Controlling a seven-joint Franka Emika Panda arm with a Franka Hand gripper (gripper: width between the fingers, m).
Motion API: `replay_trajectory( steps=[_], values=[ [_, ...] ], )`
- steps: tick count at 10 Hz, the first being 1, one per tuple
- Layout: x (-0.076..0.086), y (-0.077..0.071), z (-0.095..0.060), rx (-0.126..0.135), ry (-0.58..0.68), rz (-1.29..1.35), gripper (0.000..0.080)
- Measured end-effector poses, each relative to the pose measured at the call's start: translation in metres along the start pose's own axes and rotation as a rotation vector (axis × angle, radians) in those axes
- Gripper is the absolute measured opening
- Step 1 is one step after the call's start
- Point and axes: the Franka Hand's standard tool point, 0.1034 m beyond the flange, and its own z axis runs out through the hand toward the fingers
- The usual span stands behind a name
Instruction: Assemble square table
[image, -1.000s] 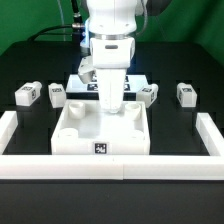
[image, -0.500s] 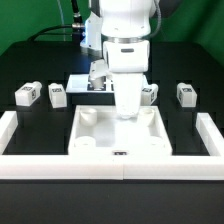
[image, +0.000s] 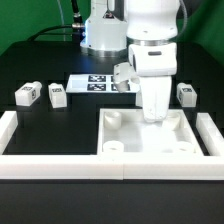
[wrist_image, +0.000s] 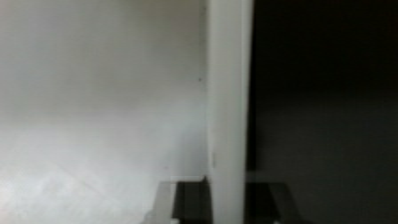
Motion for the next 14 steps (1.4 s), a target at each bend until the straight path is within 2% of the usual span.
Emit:
replay_trajectory(
  steps=[2,3,5,7,8,9,10,11,14],
  values=[
    [0.0153,-0.0002,0.0002,0.016,0.003,-0.001,0.0061],
    [0.0187,-0.0005,-0.0002,0.025,0.003,0.004,0.0061],
    [0.018,-0.0009,-0.0001,0.026,0.002,0.013,0.0061],
    [0.0174,-0.0009,0.0002,0.027,0.002,0.014,0.0318],
    [0.0173,-0.001,0.0002,0.027,0.002,0.014,0.0318],
    [0.0172,-0.001,0.0002,0.027,0.002,0.014,0.0502],
    [0.0172,-0.001,0.0002,0.027,0.002,0.014,0.0502],
    [0.0171,-0.001,0.0003,0.027,0.002,0.014,0.0622],
    [0.0171,-0.0011,0.0003,0.027,0.002,0.015,0.0648]
  ],
)
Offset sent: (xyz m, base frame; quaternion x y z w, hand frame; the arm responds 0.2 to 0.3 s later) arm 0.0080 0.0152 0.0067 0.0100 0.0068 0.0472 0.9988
